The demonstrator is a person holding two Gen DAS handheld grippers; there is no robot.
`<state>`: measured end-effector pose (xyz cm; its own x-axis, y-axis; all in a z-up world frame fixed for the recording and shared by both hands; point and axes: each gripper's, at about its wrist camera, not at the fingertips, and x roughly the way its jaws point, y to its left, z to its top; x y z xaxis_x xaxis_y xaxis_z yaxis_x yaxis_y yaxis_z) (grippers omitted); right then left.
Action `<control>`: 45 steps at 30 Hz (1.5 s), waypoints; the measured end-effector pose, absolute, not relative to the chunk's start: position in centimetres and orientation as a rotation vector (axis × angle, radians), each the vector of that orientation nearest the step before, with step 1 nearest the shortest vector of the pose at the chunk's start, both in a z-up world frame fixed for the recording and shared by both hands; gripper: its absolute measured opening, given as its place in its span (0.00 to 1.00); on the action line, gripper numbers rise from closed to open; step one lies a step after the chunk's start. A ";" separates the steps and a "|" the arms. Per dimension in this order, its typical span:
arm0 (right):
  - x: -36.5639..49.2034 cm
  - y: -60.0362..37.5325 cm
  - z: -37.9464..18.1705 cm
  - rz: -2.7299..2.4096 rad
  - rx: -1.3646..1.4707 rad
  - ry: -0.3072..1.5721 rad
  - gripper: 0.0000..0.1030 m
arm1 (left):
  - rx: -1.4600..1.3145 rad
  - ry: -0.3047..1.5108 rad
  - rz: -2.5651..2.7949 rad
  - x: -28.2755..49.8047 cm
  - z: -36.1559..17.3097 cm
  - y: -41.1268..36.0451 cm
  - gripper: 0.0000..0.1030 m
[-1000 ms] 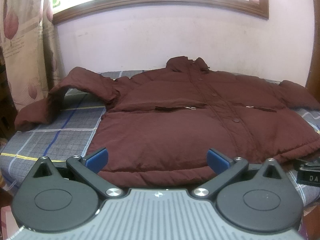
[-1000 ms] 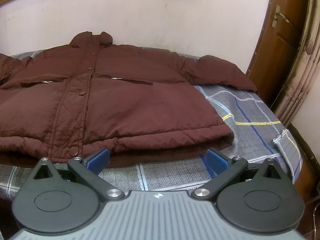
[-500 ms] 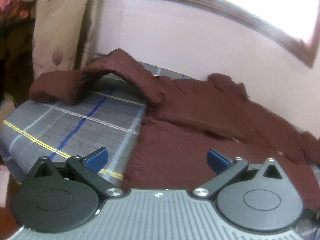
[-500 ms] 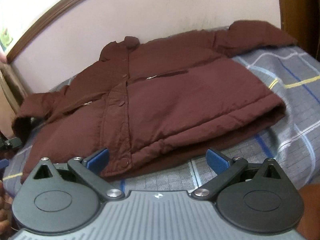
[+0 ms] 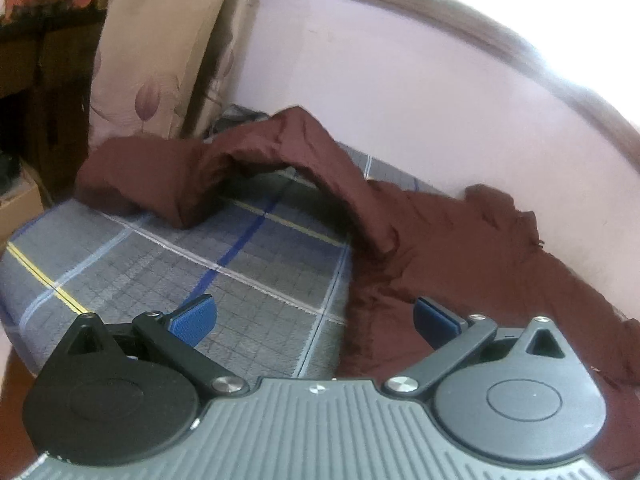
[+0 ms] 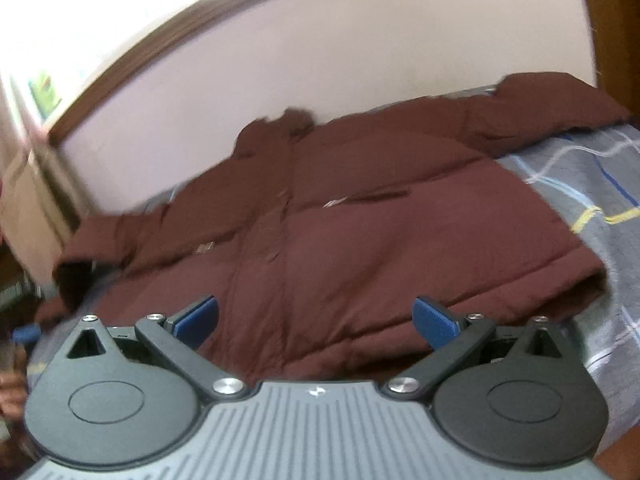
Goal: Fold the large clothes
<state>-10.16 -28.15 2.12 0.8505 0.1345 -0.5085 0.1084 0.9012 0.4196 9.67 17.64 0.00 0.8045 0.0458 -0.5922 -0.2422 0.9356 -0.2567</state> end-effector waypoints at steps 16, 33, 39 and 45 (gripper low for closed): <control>-9.7 -30.4 0.9 -0.029 0.478 0.590 1.00 | -0.417 0.640 0.212 11.7 -1.2 21.2 1.00; -10.3 -39.5 0.4 -0.127 0.822 0.488 1.00 | -0.656 0.651 0.303 12.9 -4.0 27.4 1.00; -7.9 -35.6 -1.2 -0.061 0.778 0.587 1.00 | -0.737 0.592 0.430 13.0 -5.3 32.9 1.00; -6.1 -32.4 -0.1 -0.012 0.729 0.622 1.00 | -0.793 0.499 0.463 14.9 -5.8 36.7 1.00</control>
<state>-6.13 -32.40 -0.09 0.8210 0.1993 -0.5350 0.2203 0.7540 0.6189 14.90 36.72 -5.82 0.7882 0.2028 -0.5810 -0.5642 0.6150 -0.5508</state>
